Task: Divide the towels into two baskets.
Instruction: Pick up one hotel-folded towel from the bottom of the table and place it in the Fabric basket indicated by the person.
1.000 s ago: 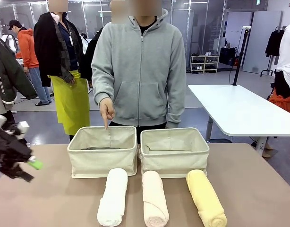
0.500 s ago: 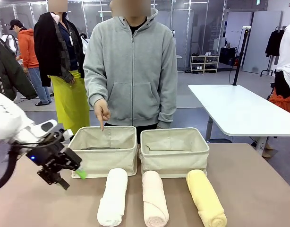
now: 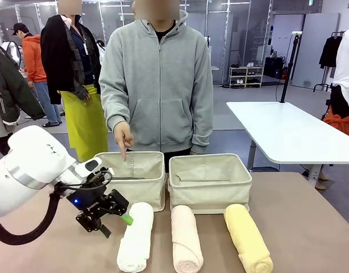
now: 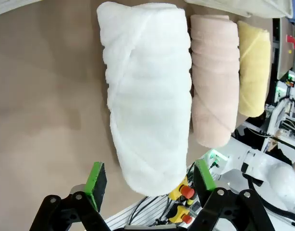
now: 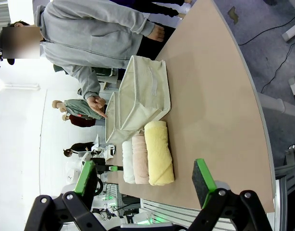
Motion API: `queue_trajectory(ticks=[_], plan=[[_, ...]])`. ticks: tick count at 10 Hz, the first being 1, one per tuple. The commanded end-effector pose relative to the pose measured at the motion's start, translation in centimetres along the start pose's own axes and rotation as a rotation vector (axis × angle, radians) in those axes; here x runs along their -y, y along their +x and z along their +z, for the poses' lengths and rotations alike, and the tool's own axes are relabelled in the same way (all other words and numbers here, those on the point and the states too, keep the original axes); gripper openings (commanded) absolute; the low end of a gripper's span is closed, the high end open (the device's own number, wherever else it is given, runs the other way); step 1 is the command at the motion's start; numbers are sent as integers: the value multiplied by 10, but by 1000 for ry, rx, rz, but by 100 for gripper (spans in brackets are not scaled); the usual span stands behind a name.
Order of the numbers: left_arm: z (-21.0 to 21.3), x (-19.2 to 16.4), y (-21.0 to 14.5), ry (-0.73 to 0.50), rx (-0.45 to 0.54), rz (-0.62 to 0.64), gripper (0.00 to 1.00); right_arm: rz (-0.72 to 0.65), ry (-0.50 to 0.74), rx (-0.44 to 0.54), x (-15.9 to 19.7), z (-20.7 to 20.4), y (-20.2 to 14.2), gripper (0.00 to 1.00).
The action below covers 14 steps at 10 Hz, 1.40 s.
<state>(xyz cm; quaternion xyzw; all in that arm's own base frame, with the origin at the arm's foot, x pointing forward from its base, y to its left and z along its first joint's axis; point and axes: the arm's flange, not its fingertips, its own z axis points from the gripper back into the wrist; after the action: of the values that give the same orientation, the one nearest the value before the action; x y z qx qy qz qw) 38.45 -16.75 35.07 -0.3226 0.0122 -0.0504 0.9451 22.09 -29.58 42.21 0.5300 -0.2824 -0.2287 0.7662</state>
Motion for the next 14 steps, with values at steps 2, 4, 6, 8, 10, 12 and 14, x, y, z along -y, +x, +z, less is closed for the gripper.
queue_trajectory(ticks=[2, 4, 6, 8, 10, 12, 14], plan=[[-40, 10, 20, -7, 64, 17, 92, 3, 13, 10, -2, 1, -2, 100], [-54, 9, 27, -17, 41, 45, 92, 3, 13, 10, -2, 1, -2, 100], [-65, 13, 32, 7, 31, 42, 92, 3, 13, 10, -2, 1, -2, 100], [-66, 15, 31, 13, 19, 28, 77, 3, 13, 10, -2, 1, -2, 100], [-66, 16, 28, 8, 17, 21, 57, 3, 13, 10, -2, 1, -2, 100], [-64, 18, 28, 17, 26, 15, 37, 3, 13, 10, -2, 1, -2, 100], [-58, 21, 27, 21, 40, 9, 17, 3, 13, 10, -2, 1, -2, 100]])
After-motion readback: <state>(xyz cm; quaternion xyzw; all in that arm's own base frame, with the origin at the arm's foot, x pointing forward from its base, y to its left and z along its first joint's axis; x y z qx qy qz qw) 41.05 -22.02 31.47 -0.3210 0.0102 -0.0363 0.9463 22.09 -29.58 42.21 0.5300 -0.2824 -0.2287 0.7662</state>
